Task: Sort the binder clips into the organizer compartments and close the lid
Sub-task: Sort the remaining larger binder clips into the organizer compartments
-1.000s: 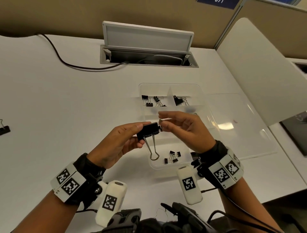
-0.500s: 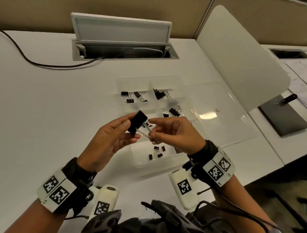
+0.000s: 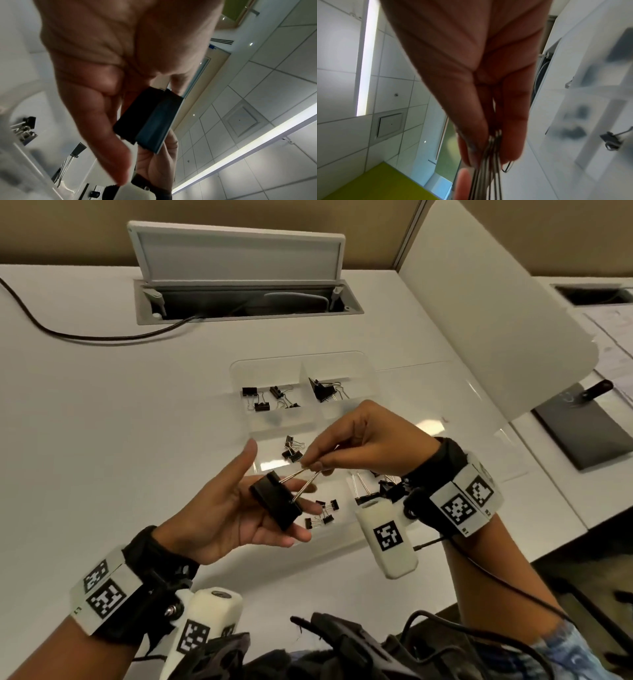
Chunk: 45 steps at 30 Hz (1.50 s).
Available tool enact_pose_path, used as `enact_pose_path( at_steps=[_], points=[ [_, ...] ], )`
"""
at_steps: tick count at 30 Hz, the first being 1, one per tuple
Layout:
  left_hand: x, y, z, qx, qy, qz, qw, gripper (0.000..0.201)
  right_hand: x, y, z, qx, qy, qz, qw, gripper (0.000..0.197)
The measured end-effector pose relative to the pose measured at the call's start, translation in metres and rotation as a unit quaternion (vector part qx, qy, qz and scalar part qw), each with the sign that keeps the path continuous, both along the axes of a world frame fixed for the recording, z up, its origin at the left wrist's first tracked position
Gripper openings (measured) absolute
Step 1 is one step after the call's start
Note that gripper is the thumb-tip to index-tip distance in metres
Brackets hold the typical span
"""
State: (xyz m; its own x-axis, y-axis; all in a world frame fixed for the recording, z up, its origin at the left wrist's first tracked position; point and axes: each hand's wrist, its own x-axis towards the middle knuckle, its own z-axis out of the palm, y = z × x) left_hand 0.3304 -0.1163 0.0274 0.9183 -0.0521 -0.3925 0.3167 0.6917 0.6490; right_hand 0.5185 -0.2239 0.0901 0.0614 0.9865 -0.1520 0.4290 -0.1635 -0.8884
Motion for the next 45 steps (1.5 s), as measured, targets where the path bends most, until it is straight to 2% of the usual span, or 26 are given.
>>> enact_pose_path(
  at_steps=[2, 5, 7, 9, 11, 13, 14, 17, 19, 22, 26, 29, 33, 37, 42, 45],
  points=[
    [0.0, 0.001, -0.001, 0.014, 0.016, -0.011, 1.0, 0.082, -0.001, 0.005, -0.004, -0.008, 0.005, 0.009, 1.0, 0.026],
    [-0.001, 0.001, -0.003, 0.022, 0.035, 0.012, 0.999, 0.061, -0.002, 0.009, -0.012, -0.017, 0.006, -0.005, 1.0, 0.026],
    [-0.001, 0.002, -0.005, 0.012, 0.032, 0.022, 0.999, 0.06, 0.001, 0.006, -0.014, -0.02, -0.011, -0.025, 0.999, 0.029],
    [-0.001, 0.003, -0.006, 0.012, 0.025, 0.036, 0.999, 0.064, 0.012, -0.004, -0.013, -0.014, -0.055, -0.073, 0.996, 0.03],
    [-0.001, 0.005, -0.008, 0.018, 0.031, 0.061, 0.997, 0.058, 0.03, -0.019, -0.012, -0.02, -0.116, -0.159, 0.98, 0.029],
    [-0.001, 0.007, -0.009, 0.021, 0.044, 0.087, 0.995, 0.053, 0.045, -0.034, -0.016, -0.085, -0.189, -0.213, 0.955, 0.027],
    [0.0, 0.008, -0.01, 0.022, 0.049, 0.094, 0.994, 0.052, 0.049, -0.04, -0.021, -0.138, -0.217, -0.214, 0.942, 0.026],
    [0.003, 0.006, -0.011, 0.038, 0.058, 0.105, 0.992, 0.052, 0.047, -0.052, -0.04, -0.282, -0.273, -0.15, 0.908, 0.033],
    [0.004, 0.004, -0.013, 0.048, 0.063, 0.108, 0.991, 0.051, 0.043, -0.055, -0.047, -0.332, -0.304, -0.116, 0.885, 0.042],
    [0.005, 0.0, -0.016, 0.051, 0.071, 0.112, 0.99, 0.052, 0.039, -0.056, -0.051, -0.345, -0.344, -0.093, 0.868, 0.048],
    [0.005, -0.003, -0.016, 0.052, 0.073, 0.115, 0.989, 0.054, 0.036, -0.051, -0.057, -0.345, -0.388, -0.072, 0.852, 0.038],
    [0.004, -0.002, -0.016, 0.054, 0.074, 0.118, 0.989, 0.054, 0.036, -0.047, -0.058, -0.367, -0.41, -0.023, 0.834, 0.04],
    [0.004, -0.003, -0.016, 0.055, 0.074, 0.12, 0.988, 0.054, 0.038, -0.044, -0.061, -0.364, -0.412, 0.001, 0.835, 0.036],
    [0.005, -0.003, -0.016, 0.057, 0.071, 0.125, 0.988, 0.053, 0.039, -0.045, -0.059, -0.321, -0.381, -0.032, 0.867, 0.02],
    [0.005, -0.005, -0.016, 0.066, 0.065, 0.128, 0.987, 0.053, 0.037, -0.049, -0.06, -0.331, -0.385, -0.021, 0.861, 0.036],
    [0.005, -0.005, -0.016, 0.066, 0.064, 0.129, 0.987, 0.054, 0.039, -0.05, -0.065, -0.339, -0.389, -0.014, 0.857, 0.038]
  ],
)
